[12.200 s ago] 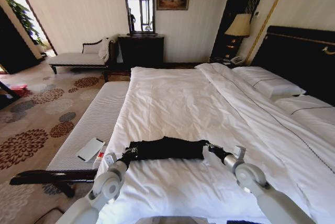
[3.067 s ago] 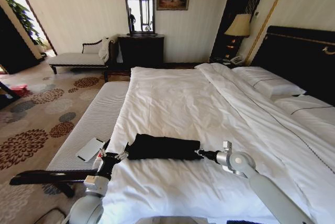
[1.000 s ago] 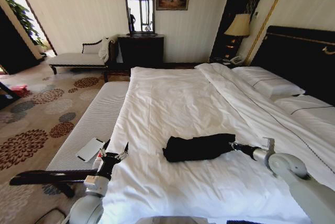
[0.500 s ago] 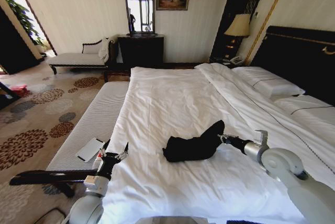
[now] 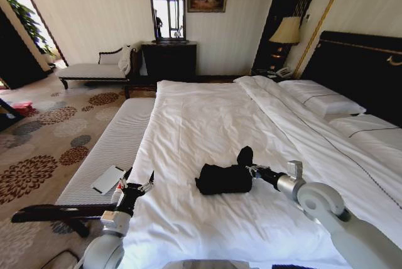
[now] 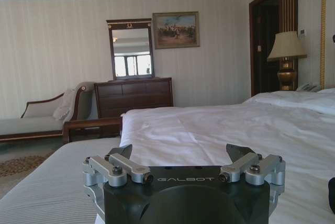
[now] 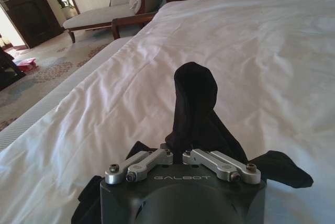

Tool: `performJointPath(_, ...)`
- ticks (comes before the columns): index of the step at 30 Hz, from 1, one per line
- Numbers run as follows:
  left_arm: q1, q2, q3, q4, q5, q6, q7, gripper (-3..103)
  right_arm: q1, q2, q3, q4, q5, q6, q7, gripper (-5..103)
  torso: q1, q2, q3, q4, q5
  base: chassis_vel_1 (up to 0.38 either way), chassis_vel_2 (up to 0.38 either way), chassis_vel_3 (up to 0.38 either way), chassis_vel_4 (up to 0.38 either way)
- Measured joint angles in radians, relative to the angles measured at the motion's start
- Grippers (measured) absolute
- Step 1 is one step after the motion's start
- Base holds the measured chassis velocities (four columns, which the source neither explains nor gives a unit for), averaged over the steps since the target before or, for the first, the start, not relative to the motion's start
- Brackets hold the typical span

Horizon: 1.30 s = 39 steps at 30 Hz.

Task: Fold the clothes on the bed.

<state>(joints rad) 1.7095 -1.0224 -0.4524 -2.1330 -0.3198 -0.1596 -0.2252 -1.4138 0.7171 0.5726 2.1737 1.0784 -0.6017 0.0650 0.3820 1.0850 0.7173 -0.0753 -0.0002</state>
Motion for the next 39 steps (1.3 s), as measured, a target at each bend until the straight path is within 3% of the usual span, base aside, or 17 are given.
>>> performJointPath(14,0.0,0.0,0.0,0.0,0.0,0.0,0.0,100,0.202,0.0,-0.324,-0.101,-0.067,0.055,-0.027,3,0.0,0.0,0.0,0.0001,0.0001,0.0,0.0,0.0,0.0)
performJointPath(21,0.0,0.0,0.0,0.0,0.0,0.0,0.0,100,0.253,0.015,-0.401,-0.136,-0.08,0.057,-0.016,0,0.0,0.0,0.0,0.0001,0.0001,0.0,0.0,0.0,0.0)
performJointPath(28,0.0,0.0,0.0,0.0,0.0,0.0,0.0,100,0.244,0.024,-0.429,-0.131,-0.1,0.052,-0.019,31,0.0,0.0,0.0,0.0,0.0001,0.0,0.0,0.0,0.0)
performJointPath(30,0.0,0.0,0.0,0.0,0.0,0.0,0.0,100,0.246,0.024,-0.432,-0.13,-0.1,0.052,-0.019,31,0.0,0.0,0.0,-0.0001,0.0001,0.0,0.0,0.0,0.0)
performJointPath(33,0.0,0.0,0.0,0.0,0.0,0.0,0.0,100,0.265,0.019,-0.439,-0.117,-0.097,0.051,-0.017,47,0.0,0.0,0.0,0.0001,0.0002,0.0,0.0,0.0,0.0)
performJointPath(36,0.0,0.0,0.0,0.0,0.0,0.0,0.0,100,0.267,0.014,-0.436,-0.104,-0.087,0.049,-0.016,52,0.0,0.0,0.0,0.0001,0.0002,0.0,0.0,0.0,0.0)
performJointPath(37,0.0,0.0,0.0,0.0,0.0,0.0,0.0,100,0.265,0.01,-0.425,-0.09,-0.079,0.049,-0.016,64,0.0,0.0,0.0,0.0001,0.0001,0.0,0.0,0.0,0.0)
performJointPath(39,0.0,0.0,0.0,0.0,0.0,0.0,0.0,100,0.262,0.01,-0.418,-0.084,-0.076,0.049,-0.016,64,0.0,0.0,0.0,0.0001,0.0,0.0,0.0,0.0,0.0)
